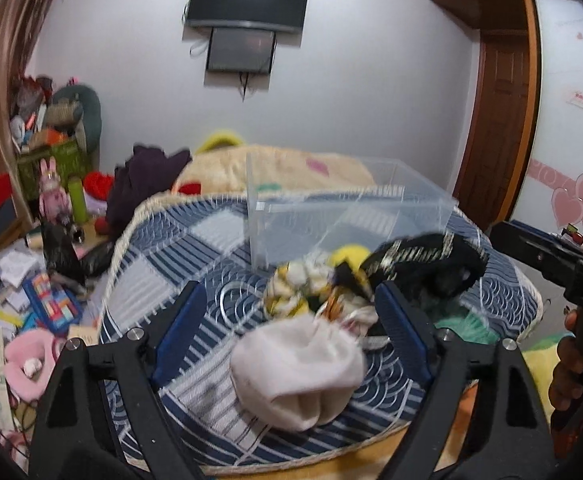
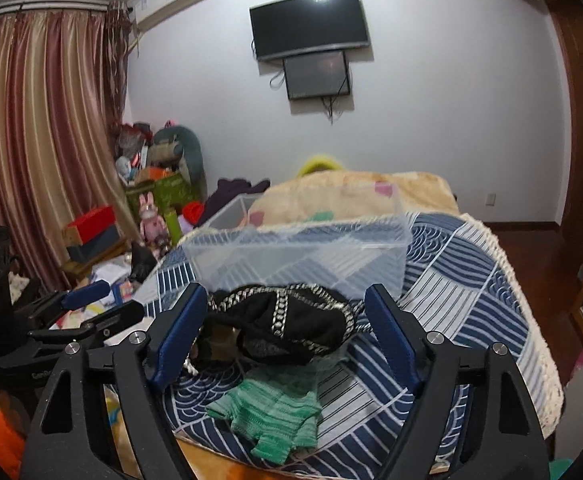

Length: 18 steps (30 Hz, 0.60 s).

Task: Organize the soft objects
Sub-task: 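Grasp the black knit cap with the right tool while the left tool grasps the white cloth bag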

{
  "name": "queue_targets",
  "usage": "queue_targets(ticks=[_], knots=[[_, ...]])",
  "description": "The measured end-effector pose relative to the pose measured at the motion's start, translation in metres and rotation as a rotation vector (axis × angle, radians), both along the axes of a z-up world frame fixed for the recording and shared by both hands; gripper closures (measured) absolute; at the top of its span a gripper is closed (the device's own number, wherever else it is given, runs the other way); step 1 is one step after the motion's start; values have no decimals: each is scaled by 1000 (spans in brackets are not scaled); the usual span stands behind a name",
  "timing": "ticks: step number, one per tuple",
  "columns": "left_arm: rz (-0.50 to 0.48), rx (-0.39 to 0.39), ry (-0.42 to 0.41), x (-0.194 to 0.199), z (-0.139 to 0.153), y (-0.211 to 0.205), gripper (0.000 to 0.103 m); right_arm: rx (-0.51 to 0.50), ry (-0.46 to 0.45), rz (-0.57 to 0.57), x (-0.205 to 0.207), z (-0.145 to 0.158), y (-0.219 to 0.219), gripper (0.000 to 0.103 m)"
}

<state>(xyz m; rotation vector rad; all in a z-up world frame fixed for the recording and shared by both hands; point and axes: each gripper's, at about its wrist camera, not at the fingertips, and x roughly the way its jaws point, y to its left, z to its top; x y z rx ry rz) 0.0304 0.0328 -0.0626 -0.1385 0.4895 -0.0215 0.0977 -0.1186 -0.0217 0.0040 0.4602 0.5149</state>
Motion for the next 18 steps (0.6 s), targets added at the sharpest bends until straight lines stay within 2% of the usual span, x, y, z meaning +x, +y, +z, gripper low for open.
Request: queue_targets(ticks=[6,8,10,12,13,14,15,16,18], knots=[[-16,13,90,8,-24,-1,17,-30,75,-2,16,-15,12,25],[-26,-9,99,8,-28,2,17,-39,90,4,20,-20,15,30],[-44,-25,105,11,-31,2,24,-60,94,-5,21,-22,19,37],[-80,-50,123,13,-33,3,42,-72,102,-8,22,-24,20,50],[-92,-61,131,14,-35,4,46,-74,107,-11,23,-25,19,55],[-96,-68,135,13,-36,4,52,-73,110,-13,24,-26,18,65],[-106,-73,137,12,-37,3,62,-69,115,-17,25,-27,16,70],[-119,-76,139,12,-37,2,65,-59,117,-23,25,-27,13,72],[-125,-69,129,8,-35,1,69,-45,118,-35,26,-26,9,83]])
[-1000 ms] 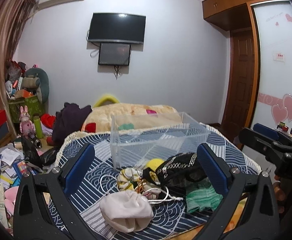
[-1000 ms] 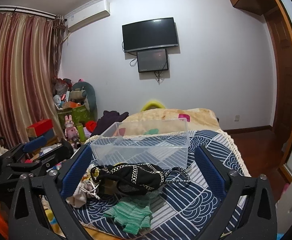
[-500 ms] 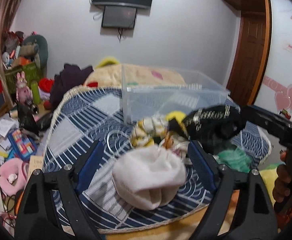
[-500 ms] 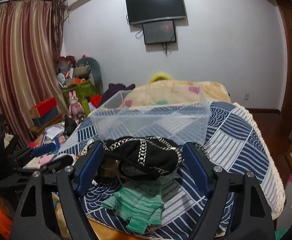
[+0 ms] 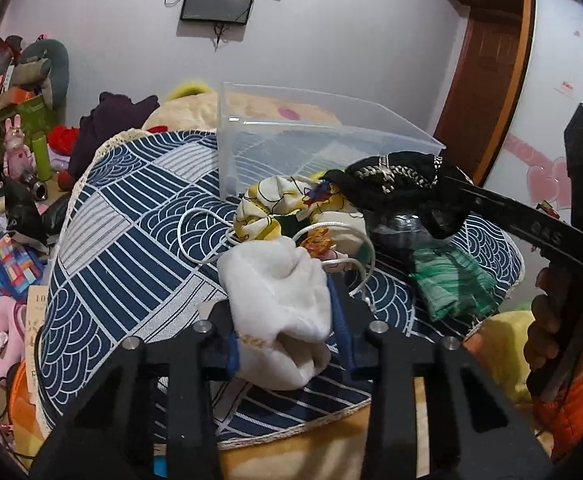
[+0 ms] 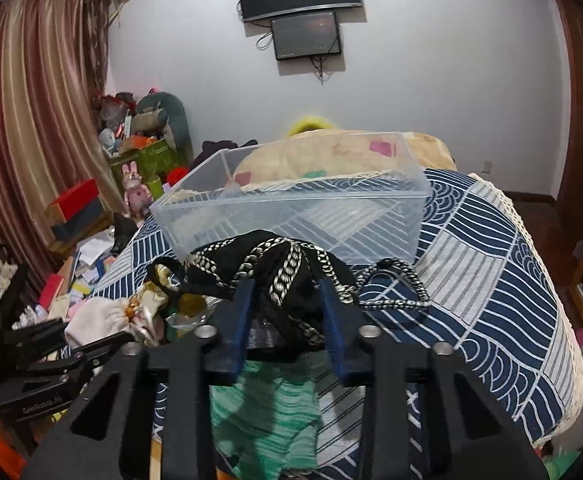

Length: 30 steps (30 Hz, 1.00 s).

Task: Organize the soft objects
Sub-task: 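Grasp the black knit cap with the right tool while the left tool grasps the white cloth bag, then drop the white bag and black cap into the clear box with both tools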

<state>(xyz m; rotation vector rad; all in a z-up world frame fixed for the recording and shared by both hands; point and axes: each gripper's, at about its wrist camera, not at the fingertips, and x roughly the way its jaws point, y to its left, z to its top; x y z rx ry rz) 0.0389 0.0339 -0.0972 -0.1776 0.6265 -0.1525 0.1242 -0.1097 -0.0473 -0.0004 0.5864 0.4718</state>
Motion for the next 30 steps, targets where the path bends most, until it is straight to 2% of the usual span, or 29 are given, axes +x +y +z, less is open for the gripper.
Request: queue_targets(ticks=[3,6,12,26,30], knots=[[12,13,-24,-5,6,1,72,44,-2,-13,-1,3,-11,89],[28,-22,-56,-11,18,7,72,66,-19,-32,-4,10,-18,89],[77,-18,-123,-12,41,18,72,85,-80,-61,-12,28,-25,89],[96,63,-256,29,91,18,72,50,-227,-110,-4,74,-32,89],[112,39,-273,46,105,23,72,37,-265,-119,6,84,-28,89]])
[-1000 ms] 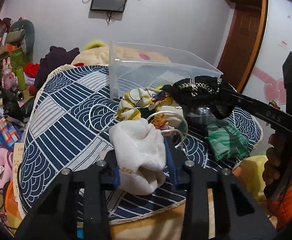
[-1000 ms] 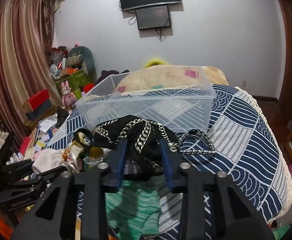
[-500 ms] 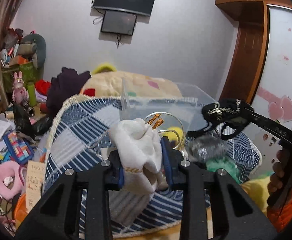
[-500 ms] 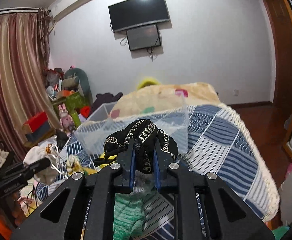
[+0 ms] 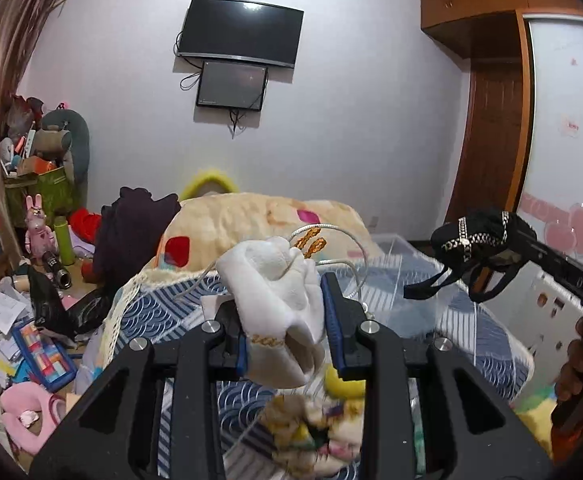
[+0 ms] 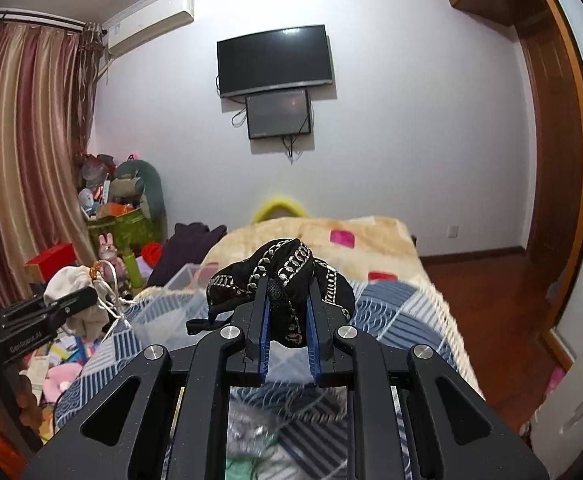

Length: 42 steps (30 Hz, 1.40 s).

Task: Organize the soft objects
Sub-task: 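Drop the white bag and black cap into the clear box with both tools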

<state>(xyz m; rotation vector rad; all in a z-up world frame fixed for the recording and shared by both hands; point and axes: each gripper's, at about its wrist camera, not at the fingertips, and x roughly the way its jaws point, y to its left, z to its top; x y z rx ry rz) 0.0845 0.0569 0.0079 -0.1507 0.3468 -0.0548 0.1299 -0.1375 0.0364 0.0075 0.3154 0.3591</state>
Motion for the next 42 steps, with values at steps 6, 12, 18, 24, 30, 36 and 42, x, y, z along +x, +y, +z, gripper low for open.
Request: queue_targets(ticks=[6,12,18,24,30,36,42], knots=[[-9,11,-15,25,11,0,72,-11,-18,-10,22,4,10,89],[-32,10,43,57,4,-3,72,-39,23,-2,45,-4,20,89],[-71,19,115,84,-14,-9,72,-90,116,27,67,-25,30,89],[-136,53,234,117,-34,-25,72,-130,213,68,83,-44,37,89],[-145,94,314,132,-49,-35,72,-204,268,91,90,-57,48,89],[-162,83,347,132,-55,-35,70,-238,280,99,86,-59,47,87],[-152,78,341,123,-52,-32,68,-244,252,98,76,-52,47,75]])
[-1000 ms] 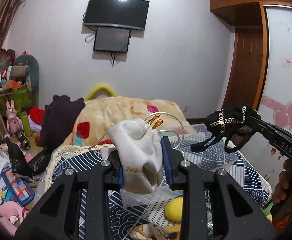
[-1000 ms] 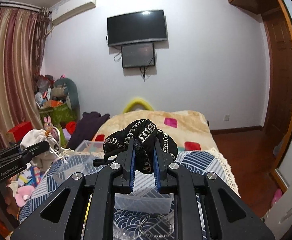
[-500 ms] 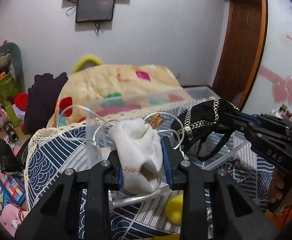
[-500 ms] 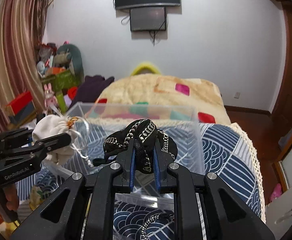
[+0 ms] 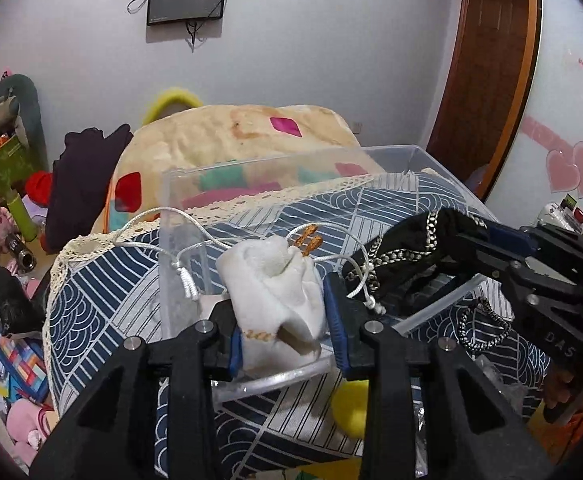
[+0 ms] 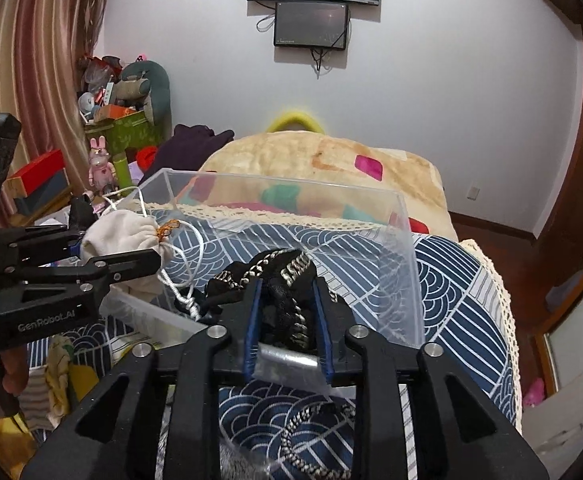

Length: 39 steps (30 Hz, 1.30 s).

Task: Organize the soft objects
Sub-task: 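Drop the white bag and black cap into the clear box with both tools, then grasp the yellow-patterned cloth with the left tool while the right grasps the grey-fabric bag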

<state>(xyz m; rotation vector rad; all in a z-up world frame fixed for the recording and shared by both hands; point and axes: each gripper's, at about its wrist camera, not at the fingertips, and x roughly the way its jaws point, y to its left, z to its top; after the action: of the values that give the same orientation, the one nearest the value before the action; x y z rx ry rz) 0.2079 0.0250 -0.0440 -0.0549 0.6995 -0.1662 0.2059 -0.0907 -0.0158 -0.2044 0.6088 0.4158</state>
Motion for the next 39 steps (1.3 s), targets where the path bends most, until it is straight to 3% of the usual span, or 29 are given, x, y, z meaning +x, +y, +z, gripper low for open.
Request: queue_targets(ticks=[8,13,15,18,25,32,39], knots=[[2,-3,-92,-35,19,-1,50,37,-76,10,-23,21,-10,50],[32,-4,-163,-56,38,2,28,56,-136,10,-39,36,-16,41],[70,7,-199,-67,45,5,15,75,-151,11,-45,41,-20,31],[114,17,-245,-81,50,8,7,102,-170,-1,-52,44,-23,21],[106,71,-245,-103,39,2,2,132,-125,18,-60,31,-25,21],[71,32,-149,-117,6,-1,2,113,-50,51,-71,4,-17,21],[98,54,-74,-122,-28,3,2,98,40,70,-73,-27,-10,21]])
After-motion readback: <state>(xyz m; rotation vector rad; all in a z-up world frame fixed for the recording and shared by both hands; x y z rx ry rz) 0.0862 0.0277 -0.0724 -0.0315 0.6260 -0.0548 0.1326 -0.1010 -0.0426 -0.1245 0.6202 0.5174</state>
